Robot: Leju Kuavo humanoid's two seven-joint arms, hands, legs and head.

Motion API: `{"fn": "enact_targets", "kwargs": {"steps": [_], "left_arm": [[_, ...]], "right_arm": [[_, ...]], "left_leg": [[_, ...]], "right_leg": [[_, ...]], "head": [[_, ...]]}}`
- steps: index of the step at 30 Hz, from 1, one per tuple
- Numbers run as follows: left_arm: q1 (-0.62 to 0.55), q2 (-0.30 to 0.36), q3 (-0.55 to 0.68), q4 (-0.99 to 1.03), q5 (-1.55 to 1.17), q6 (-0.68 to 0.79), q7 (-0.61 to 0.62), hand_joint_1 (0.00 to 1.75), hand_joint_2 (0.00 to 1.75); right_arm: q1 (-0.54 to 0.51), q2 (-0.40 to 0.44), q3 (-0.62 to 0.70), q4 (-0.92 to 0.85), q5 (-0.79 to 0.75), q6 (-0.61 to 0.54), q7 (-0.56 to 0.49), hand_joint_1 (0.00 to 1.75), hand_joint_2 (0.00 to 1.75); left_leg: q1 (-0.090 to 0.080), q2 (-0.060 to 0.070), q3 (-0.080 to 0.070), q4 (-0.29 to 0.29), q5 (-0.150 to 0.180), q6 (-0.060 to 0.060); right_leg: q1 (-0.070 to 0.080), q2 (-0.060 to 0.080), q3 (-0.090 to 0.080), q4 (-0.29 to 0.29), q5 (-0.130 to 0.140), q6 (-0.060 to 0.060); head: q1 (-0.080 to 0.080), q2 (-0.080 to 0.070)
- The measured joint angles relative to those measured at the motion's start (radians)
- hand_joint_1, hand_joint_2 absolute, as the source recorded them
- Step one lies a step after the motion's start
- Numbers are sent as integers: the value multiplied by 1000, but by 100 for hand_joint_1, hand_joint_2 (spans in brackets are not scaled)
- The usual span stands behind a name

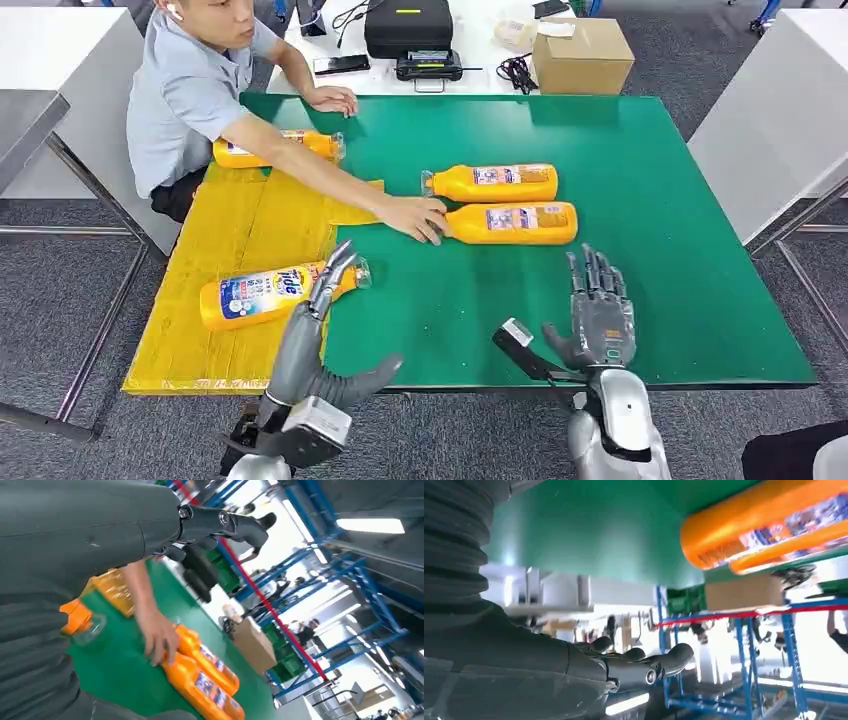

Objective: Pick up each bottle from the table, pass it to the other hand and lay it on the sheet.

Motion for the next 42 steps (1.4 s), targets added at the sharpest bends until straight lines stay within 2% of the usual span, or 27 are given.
{"fn": "enact_targets", "kwargs": {"steps": [14, 24, 28, 31, 42], "left_arm": [[14, -19, 58, 2, 37, -13, 16, 0, 175], [16, -21, 63, 8, 39, -3, 20, 0, 175], [15, -21, 63, 12, 39, -18, 22, 0, 175], [9, -22, 59, 23, 37, -32, 22, 0, 175], [-27, -21, 26, 86, 36, -54, 21, 0, 175]], "right_arm": [[-13, -31, -60, 7, 11, 1, 7, 0, 175], [-66, -67, -72, 84, 33, 92, 49, 0, 175], [-99, -99, -72, 146, 12, 158, 58, 0, 175], [-148, -127, -77, 228, -61, 175, 24, 0, 175], [-292, -169, -66, 476, -67, 146, 8, 0, 175]], "left_leg": [[0, 0, -1, 0, 0, 0], [0, 0, -1, 0, 0, 0], [0, 0, -1, 0, 0, 0], [0, 0, 0, 0, 0, 0], [0, 0, 0, 0, 1, 0]], "right_leg": [[0, 0, 0, 0, 0, 0], [0, 0, 0, 0, 0, 0], [0, 0, 0, 0, 0, 0], [0, 0, 0, 0, 0, 0], [0, 0, 0, 0, 1, 0]], "head": [[0, 0], [0, 0], [0, 0], [0, 0], [-1, 0]]}}
